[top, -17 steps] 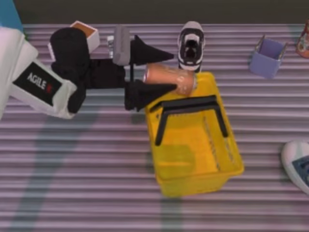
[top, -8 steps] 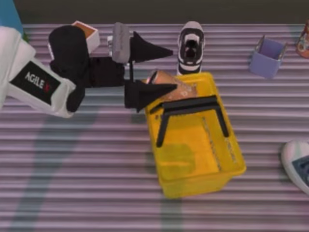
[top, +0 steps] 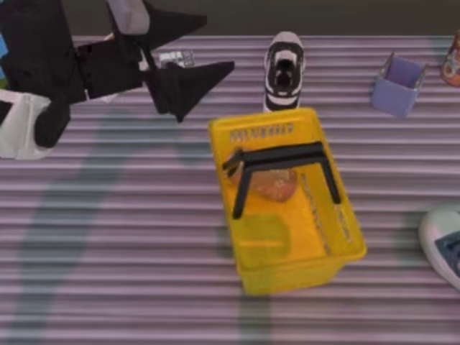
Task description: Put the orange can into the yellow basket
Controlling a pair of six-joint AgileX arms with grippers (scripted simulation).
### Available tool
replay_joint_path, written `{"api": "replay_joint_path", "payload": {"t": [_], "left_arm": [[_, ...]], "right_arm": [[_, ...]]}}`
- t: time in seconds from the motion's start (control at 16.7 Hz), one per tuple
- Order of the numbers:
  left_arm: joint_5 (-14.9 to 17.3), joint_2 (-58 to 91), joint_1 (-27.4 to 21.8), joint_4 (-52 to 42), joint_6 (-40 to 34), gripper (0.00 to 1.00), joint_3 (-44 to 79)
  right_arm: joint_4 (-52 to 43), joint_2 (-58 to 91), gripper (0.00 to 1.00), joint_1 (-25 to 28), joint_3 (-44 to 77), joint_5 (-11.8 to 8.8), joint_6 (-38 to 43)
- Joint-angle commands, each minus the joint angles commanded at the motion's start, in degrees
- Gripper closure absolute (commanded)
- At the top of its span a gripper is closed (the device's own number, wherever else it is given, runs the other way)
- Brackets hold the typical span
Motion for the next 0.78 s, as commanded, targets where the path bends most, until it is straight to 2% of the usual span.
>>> {"api": "replay_joint_path", "payload": {"t": [0.78], "left_arm": [[-37.87, -71.32, 10.13, -33.38, -2.05, 0.00, -37.53]], "right_arm": [[-45.15, 68.08, 0.00, 19.80, 60.81, -0.32, -31.29]]}}
